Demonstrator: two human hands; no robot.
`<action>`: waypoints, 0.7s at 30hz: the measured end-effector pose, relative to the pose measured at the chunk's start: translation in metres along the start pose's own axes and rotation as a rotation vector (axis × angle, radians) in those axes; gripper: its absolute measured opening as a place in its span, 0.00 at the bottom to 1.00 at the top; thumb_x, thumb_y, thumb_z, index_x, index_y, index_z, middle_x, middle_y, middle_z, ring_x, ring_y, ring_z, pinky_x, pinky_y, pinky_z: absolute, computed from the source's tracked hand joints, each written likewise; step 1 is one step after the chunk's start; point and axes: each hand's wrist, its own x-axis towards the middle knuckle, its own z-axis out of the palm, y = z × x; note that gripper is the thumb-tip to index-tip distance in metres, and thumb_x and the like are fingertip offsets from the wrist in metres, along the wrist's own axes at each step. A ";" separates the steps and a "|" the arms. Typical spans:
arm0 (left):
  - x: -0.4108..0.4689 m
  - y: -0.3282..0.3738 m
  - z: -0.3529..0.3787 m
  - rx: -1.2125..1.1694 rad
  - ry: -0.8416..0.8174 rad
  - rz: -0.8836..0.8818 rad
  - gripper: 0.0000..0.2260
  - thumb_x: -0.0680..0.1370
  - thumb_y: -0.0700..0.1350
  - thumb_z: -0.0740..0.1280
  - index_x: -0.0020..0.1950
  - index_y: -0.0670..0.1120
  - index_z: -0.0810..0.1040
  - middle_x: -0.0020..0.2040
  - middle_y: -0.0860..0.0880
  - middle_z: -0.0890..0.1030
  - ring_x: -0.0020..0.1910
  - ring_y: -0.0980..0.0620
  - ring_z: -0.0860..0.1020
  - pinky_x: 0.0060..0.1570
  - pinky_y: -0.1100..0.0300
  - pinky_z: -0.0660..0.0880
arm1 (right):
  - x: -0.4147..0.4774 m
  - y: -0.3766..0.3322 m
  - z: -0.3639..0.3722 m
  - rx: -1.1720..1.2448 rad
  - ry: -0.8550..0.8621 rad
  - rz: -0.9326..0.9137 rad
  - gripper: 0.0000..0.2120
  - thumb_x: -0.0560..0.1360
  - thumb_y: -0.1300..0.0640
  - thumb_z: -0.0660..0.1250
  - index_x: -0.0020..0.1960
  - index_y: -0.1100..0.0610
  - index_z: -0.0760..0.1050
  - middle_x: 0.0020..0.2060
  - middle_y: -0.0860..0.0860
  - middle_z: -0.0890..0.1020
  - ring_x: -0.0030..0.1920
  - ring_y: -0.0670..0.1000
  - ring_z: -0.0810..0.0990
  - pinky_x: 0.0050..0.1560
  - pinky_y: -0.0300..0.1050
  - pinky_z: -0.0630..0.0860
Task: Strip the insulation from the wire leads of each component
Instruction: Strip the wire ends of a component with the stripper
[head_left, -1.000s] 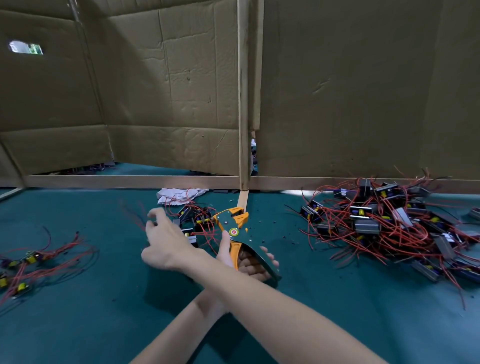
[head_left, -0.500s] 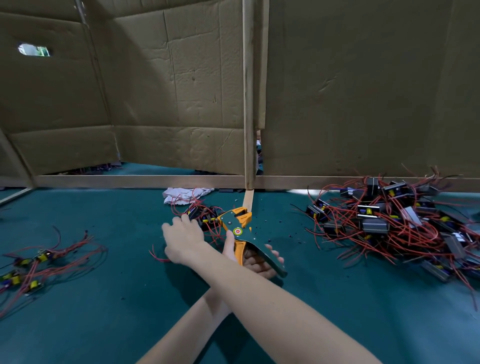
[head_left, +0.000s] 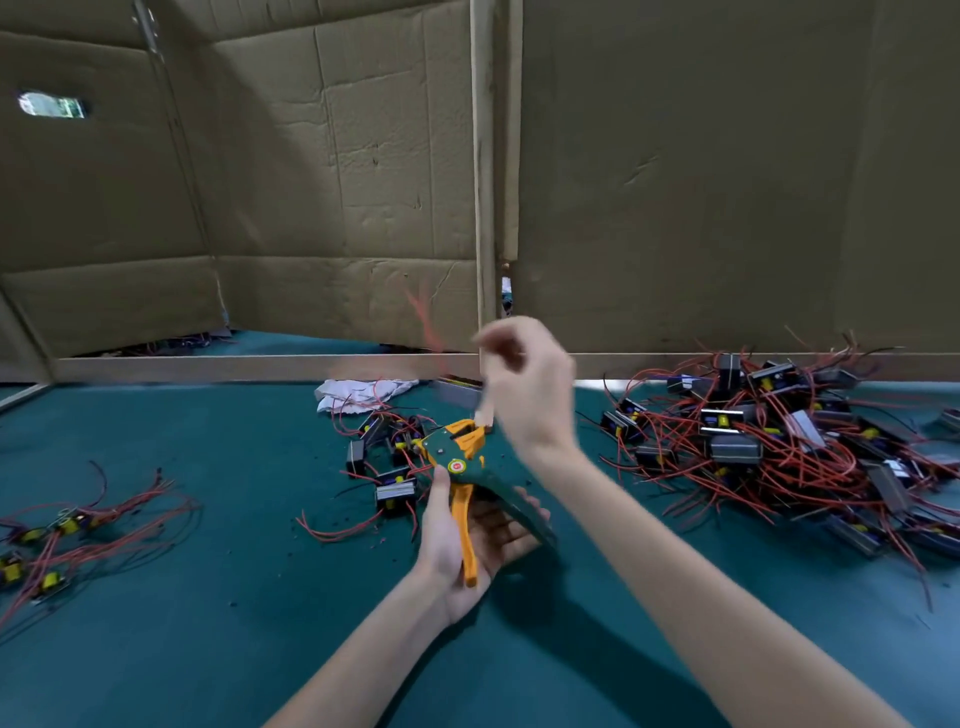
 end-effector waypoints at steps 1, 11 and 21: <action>-0.031 0.031 -0.037 0.153 0.024 -0.079 0.38 0.77 0.68 0.51 0.47 0.33 0.78 0.44 0.34 0.82 0.41 0.37 0.83 0.35 0.49 0.81 | 0.003 0.015 -0.019 0.000 0.008 0.085 0.13 0.69 0.73 0.64 0.41 0.56 0.78 0.38 0.50 0.80 0.41 0.48 0.77 0.46 0.34 0.73; -0.046 0.030 -0.077 -0.001 0.109 0.107 0.39 0.76 0.69 0.52 0.38 0.35 0.84 0.45 0.34 0.82 0.43 0.37 0.83 0.37 0.49 0.81 | -0.035 0.103 -0.113 -0.155 -0.264 0.379 0.20 0.66 0.83 0.53 0.38 0.58 0.70 0.42 0.53 0.79 0.46 0.56 0.79 0.49 0.42 0.73; -0.049 0.030 -0.075 0.038 0.125 0.091 0.39 0.75 0.69 0.53 0.40 0.34 0.84 0.45 0.34 0.82 0.44 0.36 0.83 0.37 0.48 0.81 | -0.041 0.080 -0.125 -0.718 -0.268 -0.035 0.11 0.69 0.72 0.65 0.45 0.60 0.77 0.44 0.51 0.78 0.48 0.55 0.72 0.49 0.52 0.70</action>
